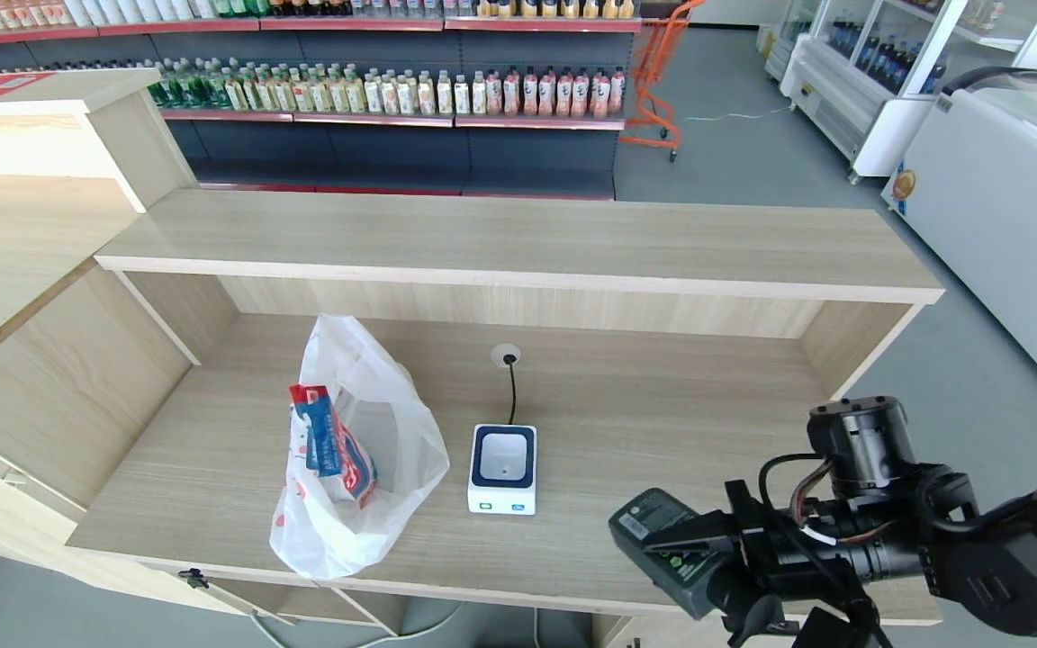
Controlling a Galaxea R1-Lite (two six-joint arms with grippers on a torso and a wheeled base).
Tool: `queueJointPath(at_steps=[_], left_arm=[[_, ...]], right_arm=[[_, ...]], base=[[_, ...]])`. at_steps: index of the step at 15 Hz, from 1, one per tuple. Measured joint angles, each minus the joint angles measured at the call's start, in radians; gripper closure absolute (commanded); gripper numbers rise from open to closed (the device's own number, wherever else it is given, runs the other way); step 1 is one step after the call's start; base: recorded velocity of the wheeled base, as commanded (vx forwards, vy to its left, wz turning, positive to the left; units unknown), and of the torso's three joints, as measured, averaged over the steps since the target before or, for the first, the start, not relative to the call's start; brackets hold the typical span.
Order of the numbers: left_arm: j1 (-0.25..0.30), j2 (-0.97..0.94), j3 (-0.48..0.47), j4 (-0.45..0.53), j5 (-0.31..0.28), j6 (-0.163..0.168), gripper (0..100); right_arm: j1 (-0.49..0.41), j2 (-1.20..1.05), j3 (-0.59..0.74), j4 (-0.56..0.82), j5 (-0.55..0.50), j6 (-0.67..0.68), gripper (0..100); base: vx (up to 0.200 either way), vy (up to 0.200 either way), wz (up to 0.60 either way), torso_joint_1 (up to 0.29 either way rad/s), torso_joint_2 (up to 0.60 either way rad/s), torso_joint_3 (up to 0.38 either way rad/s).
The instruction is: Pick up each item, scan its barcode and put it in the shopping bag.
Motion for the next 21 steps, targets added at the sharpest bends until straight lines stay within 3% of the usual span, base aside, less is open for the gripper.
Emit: queueJointPath(at_steps=[2,7,21], left_arm=[[0.0,0.0,0.0,0.0,0.0,0.0,0],[0.0,0.0,0.0,0.0,0.0,0.0,0],[0.0,0.0,0.0,0.0,0.0,0.0,0]], right_arm=[[0.129,0.031,-0.034,0.043,0.018,-0.14,100],[0.259,0.103,-0.104,-0.006,0.03,-0.169,100],[0.258,0.103,-0.082,-0.023,0.053,-0.209,100]], base=[[0.0,0.0,0.0,0.0,0.0,0.0],[0.0,0.0,0.0,0.0,0.0,0.0],[0.0,0.0,0.0,0.0,0.0,0.0]])
